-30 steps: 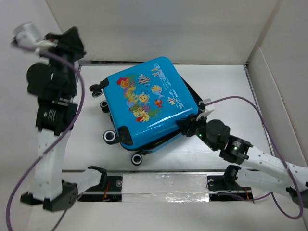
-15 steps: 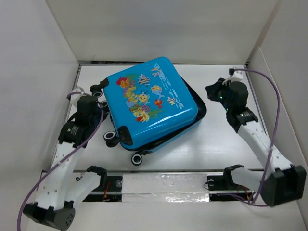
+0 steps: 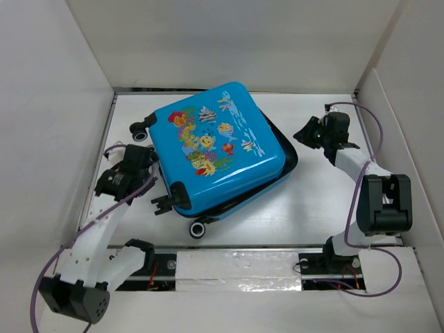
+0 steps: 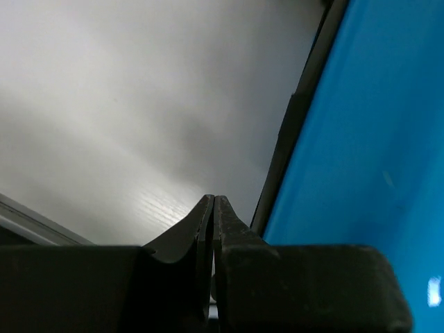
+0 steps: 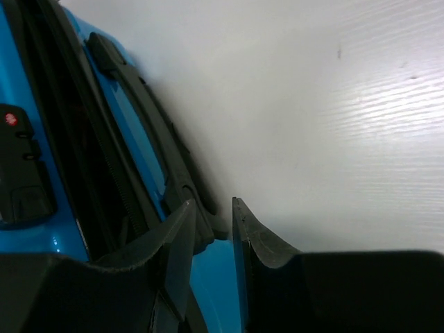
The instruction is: Pack the luggage
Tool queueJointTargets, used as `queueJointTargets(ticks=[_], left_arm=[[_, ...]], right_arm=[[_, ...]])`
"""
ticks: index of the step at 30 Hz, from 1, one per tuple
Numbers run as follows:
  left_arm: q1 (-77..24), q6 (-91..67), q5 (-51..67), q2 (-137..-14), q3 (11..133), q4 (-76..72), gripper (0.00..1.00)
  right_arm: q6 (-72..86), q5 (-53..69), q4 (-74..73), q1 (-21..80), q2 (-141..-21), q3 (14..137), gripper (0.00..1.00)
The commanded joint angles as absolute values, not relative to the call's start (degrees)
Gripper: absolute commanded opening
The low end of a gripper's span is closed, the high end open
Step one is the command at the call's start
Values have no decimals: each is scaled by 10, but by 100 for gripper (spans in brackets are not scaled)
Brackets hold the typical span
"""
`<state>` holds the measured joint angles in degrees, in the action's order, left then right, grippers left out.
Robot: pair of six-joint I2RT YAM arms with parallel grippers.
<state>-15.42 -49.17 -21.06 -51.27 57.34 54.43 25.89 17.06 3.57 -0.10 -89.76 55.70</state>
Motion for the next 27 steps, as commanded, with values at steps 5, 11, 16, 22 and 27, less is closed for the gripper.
queueJointTargets(ticks=[5,11,16,22,27], left_arm=[[-153,-476,-95,-553,527,370,3],[-167,-460,-61,-697,584,268,0],[-181,-447,-34,-804,699,215,0],[-181,-441,-9,-913,821,136,2],[-181,-417,-10,-956,884,98,5]], right_arm=[[269,236,109,36,-907,546,35],[285,230,150,93,-863,484,35],[280,214,158,148,-811,436,34],[299,150,183,299,-722,330,32],[336,60,180,437,-646,287,32]])
